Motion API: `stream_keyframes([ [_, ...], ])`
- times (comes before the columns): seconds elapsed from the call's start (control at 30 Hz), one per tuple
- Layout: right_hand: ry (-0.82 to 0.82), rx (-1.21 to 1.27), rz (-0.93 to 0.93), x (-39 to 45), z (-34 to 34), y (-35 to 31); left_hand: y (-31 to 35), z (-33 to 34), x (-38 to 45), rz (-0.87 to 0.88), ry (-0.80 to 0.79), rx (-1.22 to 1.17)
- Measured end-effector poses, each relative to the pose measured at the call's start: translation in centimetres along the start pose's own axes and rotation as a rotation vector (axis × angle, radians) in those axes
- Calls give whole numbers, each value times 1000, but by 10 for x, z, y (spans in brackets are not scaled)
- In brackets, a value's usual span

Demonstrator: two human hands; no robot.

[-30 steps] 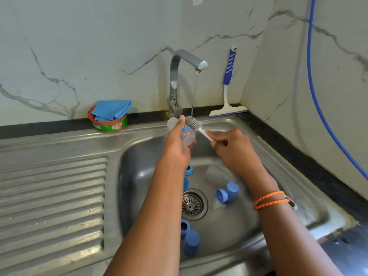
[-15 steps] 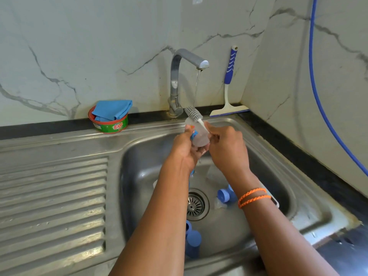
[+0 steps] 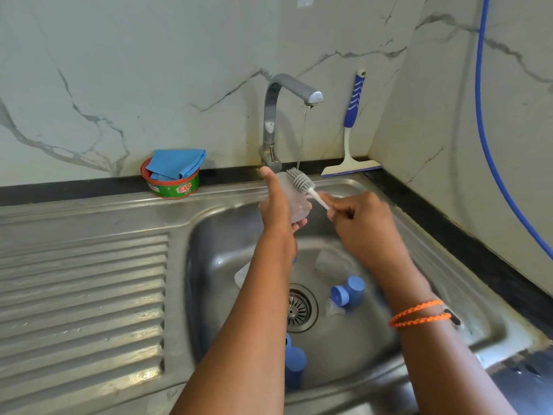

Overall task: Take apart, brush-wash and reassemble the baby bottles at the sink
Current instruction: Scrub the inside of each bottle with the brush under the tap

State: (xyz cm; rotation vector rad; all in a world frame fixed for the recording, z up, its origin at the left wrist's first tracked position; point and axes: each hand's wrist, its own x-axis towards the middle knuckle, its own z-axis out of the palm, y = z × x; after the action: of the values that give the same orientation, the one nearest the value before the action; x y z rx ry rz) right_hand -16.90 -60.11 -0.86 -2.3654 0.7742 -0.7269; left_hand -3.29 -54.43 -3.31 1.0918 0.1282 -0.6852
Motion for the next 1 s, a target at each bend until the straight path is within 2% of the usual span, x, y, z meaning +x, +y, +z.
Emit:
stream_keyframes([
  [0.17, 105, -48, 26, 12, 18, -7, -8, 1, -1, 11, -79, 143],
  [0.27, 64, 3, 32, 14, 18, -4, -7, -3, -1, -8, -174, 29],
  [0.37, 7, 2, 25, 10, 11, 3, -8, -7, 1, 15, -201, -111],
  [0.47, -78, -22, 23, 4, -3, 12, -6, -12, 9, 2, -160, -292],
  [0.57, -148, 67, 24, 0, -13, 18, -3, -16, 15, -9, -115, -397],
  [0.7, -2, -12, 11, 2, 3, 12, -6, -12, 12, -52, -194, -256],
  [0.83, 171, 8, -4, 6, 17, -4, -8, -8, 3, -118, -426, -94],
  [0.9, 192, -13, 11, 12, 19, -6, -11, -6, -1, -150, -484, -54],
  [1.0, 142, -40, -23, 12, 23, -5, -14, -2, 0, -156, -445, -174],
])
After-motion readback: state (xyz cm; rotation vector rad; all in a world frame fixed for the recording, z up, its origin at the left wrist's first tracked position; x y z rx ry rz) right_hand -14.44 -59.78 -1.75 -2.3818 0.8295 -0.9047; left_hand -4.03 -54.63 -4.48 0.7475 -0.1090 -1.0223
